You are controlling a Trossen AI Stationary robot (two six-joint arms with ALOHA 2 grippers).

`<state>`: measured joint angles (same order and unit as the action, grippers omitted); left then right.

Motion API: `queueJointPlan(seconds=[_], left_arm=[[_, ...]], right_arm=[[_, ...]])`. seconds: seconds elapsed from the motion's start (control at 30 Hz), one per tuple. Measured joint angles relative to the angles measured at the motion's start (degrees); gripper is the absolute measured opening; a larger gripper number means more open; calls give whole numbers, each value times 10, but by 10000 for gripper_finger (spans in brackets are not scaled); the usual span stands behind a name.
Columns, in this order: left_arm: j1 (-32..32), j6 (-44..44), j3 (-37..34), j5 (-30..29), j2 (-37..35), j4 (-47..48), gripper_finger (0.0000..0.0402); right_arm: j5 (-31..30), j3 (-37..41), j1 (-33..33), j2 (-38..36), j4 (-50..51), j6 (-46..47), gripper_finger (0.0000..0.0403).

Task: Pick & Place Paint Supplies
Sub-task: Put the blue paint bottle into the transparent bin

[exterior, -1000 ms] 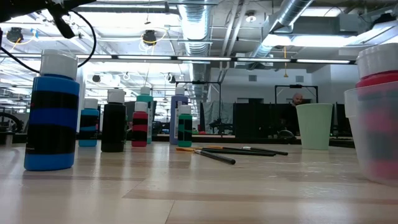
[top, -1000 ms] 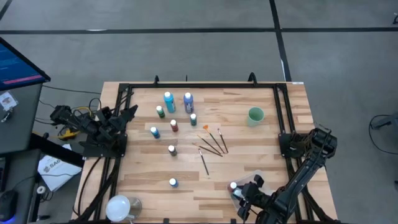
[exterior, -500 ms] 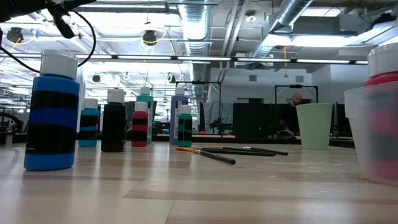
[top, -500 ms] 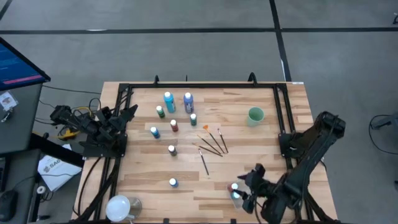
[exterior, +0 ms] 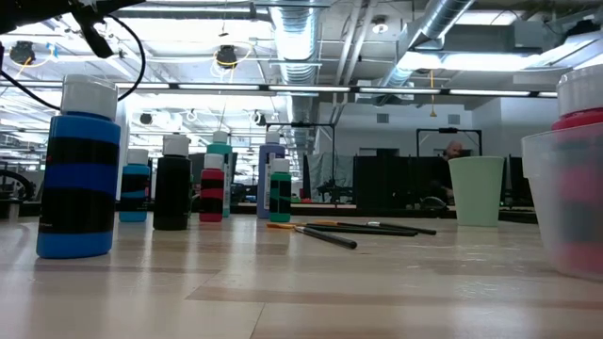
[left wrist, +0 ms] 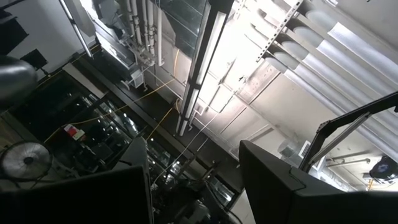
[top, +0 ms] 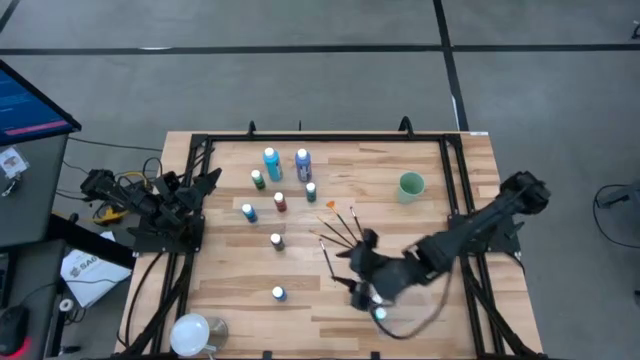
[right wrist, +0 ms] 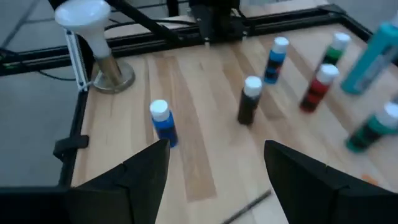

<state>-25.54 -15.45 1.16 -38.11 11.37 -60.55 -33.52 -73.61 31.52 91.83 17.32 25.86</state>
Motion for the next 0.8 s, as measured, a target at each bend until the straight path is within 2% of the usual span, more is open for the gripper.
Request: queueJointPlan(seconds=[0.23,0.33,0.6,0.8], left_arm=[[0,0,0,0,0,0,132],[0,0,0,1,0,1,132],[0,-5,0,12,0,0,132],[0,-5,0,17,0,1,132]], right_arm=[[118,-4,-66,81,-183,-114,255],[162,-32,-82,131,-238,-137,255],[260,-157,-98,266,-238,-175,255],[277,-221,-100,333,-192,-175,255]])
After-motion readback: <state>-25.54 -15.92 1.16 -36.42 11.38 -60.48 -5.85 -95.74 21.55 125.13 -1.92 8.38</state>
